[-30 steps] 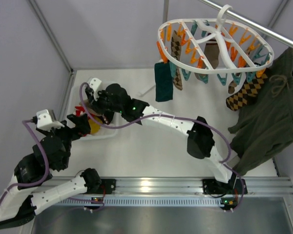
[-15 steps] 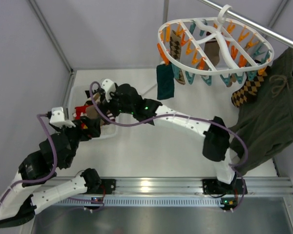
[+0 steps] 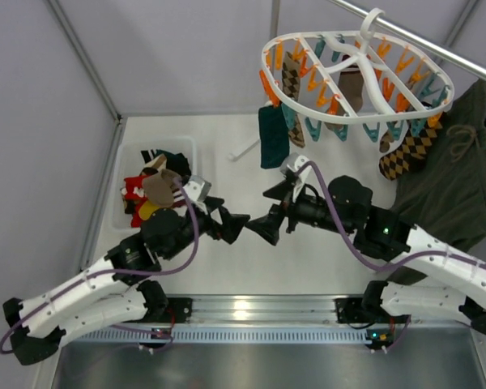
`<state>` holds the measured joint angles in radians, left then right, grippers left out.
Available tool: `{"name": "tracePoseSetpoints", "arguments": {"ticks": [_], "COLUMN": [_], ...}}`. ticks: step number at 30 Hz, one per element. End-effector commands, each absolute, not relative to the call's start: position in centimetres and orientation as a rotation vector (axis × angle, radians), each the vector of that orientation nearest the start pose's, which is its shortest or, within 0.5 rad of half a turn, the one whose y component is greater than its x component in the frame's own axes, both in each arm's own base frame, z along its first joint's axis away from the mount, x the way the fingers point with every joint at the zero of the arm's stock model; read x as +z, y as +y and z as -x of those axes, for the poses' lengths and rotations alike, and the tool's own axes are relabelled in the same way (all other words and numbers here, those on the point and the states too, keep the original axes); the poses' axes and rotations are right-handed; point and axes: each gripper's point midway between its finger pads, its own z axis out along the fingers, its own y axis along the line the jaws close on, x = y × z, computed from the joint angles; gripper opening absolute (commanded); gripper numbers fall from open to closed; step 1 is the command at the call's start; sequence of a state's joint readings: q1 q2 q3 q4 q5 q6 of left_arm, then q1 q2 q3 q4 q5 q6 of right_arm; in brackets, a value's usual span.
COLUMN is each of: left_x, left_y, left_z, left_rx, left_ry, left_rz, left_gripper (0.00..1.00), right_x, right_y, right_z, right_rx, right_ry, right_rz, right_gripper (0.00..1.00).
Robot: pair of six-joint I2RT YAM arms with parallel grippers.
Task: Remove the socks clipped to the hanger
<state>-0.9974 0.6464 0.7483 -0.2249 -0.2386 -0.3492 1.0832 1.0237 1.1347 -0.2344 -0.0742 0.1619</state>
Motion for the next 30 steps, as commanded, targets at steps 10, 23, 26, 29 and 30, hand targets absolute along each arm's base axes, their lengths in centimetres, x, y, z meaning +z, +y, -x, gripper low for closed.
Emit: {"name": "tracePoseSetpoints", "arguments": {"ticks": [10,23,26,29,30], "left_x": [31.1,32.4,32.3,32.3,32.4], "left_y": [-28.7,-33.6,-34.3,-34.5,-34.8], "left_z": [-28.1,-36.3,-37.7,-37.7,-37.5], "left_rx": [-0.798,-0.915,-0.914,-0.924,-0.913], "left_ry": [1.368,1.315,1.325,1.326,1.325], "left_rz": [-0.616,-0.768,-0.754,-0.744,-0.732], "left_gripper": [0.98,0.98,0.82,0.35,0.25], "right_x": [33.1,32.9,33.8,34.8,35.2], "right_y": [23.6,22.8,22.8,22.2,22.0], "right_z": [-10.4,-9.0,-8.6,-8.7,-8.8], "right_rx": [1.020,1.049,1.080,1.080,1.080], "right_ry": [1.613,1.613,1.592,1.572,1.560], "right_rz": [0.777,0.827,0.822,0.785,0.767], "right_gripper": [1.00,0.99,1.00,0.99,0.99]}}
